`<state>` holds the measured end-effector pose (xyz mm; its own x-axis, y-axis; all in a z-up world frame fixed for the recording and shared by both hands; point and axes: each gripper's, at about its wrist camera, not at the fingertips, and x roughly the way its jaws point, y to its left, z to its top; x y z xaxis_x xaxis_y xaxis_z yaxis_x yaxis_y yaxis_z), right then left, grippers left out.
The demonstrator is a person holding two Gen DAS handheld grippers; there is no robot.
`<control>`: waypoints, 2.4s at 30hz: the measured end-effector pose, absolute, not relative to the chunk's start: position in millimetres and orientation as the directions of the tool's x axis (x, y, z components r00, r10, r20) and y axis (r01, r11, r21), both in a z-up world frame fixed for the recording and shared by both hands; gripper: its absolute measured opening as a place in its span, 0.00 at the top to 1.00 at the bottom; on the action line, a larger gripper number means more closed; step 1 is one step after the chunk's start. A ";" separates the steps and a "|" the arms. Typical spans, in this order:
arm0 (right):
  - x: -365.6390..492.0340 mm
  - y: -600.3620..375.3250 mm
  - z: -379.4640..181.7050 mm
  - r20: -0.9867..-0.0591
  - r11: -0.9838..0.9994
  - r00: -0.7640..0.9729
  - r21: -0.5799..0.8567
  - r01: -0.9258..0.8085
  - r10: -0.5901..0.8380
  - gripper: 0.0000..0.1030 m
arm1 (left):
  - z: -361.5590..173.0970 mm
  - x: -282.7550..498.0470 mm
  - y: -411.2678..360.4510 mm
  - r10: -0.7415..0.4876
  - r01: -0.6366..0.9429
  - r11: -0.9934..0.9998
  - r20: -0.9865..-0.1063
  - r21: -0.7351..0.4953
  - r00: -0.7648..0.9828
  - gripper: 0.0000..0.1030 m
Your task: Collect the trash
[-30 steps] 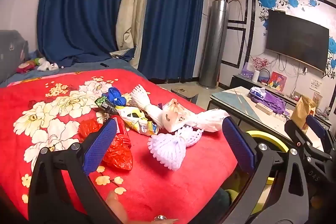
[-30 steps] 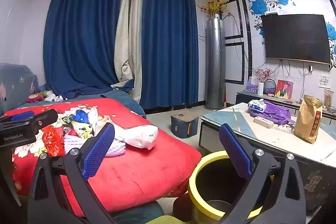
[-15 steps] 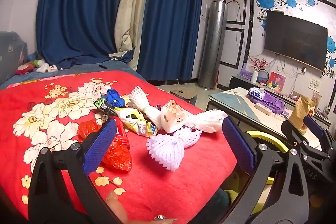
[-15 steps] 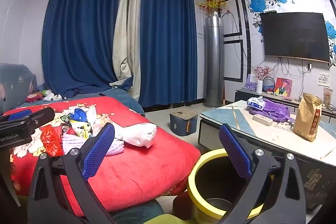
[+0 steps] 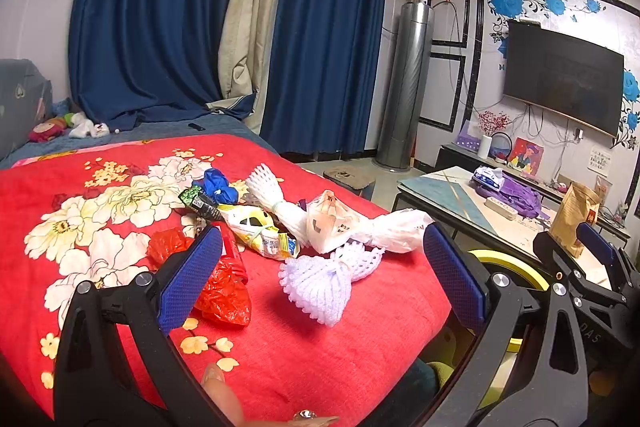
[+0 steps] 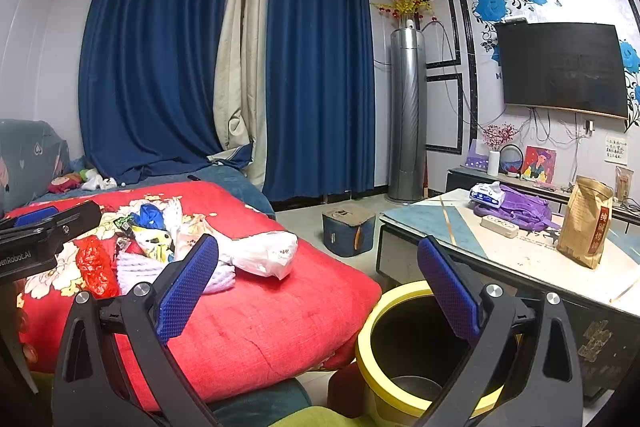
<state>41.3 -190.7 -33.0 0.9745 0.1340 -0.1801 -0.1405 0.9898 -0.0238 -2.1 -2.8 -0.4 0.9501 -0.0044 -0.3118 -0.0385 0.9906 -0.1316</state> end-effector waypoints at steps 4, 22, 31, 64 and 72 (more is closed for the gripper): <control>40.9 -189.9 -33.7 -0.180 0.990 0.975 -0.024 -0.138 0.132 0.06 | 0.0 -1.9 -2.4 -0.007 -0.037 0.990 -0.312 -0.133 0.950 0.10; 41.3 -189.0 -34.2 -0.184 0.990 0.975 -0.026 -0.135 0.128 0.06 | -0.2 -2.1 -2.4 -0.006 -0.037 0.991 -0.312 -0.132 0.950 0.10; 42.0 -189.0 -35.6 -0.190 0.990 0.973 -0.026 -0.137 0.129 0.06 | -0.5 -2.6 -1.9 -0.008 -0.036 0.990 -0.312 -0.134 0.950 0.10; 96.2 -109.1 -23.8 -0.317 0.906 0.865 -0.041 -0.422 0.389 0.06 | -12.6 10.4 86.1 0.170 -0.294 0.925 -0.429 -0.241 0.887 0.10; 141.0 -123.9 -31.2 -0.368 0.953 0.887 -0.013 -0.304 0.278 0.06 | -37.3 25.5 111.0 0.106 -0.312 0.891 -0.519 -0.329 0.848 0.10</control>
